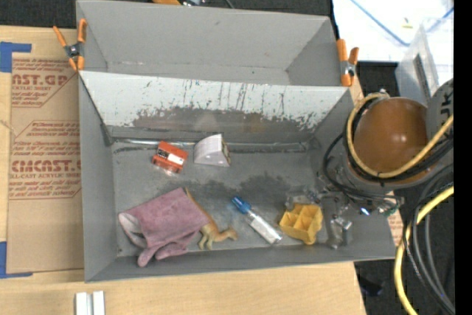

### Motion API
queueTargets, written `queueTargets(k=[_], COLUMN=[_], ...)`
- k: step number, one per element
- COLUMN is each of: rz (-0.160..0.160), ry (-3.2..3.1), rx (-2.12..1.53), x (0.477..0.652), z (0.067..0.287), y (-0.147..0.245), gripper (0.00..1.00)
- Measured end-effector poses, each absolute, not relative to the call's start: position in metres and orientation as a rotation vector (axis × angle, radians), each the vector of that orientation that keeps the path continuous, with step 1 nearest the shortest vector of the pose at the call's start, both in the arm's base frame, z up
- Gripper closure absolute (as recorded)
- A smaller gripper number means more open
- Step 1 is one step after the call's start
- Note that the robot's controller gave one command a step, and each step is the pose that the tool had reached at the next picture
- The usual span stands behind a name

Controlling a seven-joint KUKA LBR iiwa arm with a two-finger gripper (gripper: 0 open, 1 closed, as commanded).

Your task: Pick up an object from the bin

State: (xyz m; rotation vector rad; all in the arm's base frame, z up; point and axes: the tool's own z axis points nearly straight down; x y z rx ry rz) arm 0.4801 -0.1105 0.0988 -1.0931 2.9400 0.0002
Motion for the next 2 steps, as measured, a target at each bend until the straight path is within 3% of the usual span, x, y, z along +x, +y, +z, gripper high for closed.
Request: queueTargets(k=[1, 2], rz=[-0.015, -0.001], ry=[3.017, 2.868], rx=[-0.77, -1.26], x=[0.488, 0.498], z=[0.072, 0.07], y=[-0.113, -0.096], gripper=[0.0, 1.0])
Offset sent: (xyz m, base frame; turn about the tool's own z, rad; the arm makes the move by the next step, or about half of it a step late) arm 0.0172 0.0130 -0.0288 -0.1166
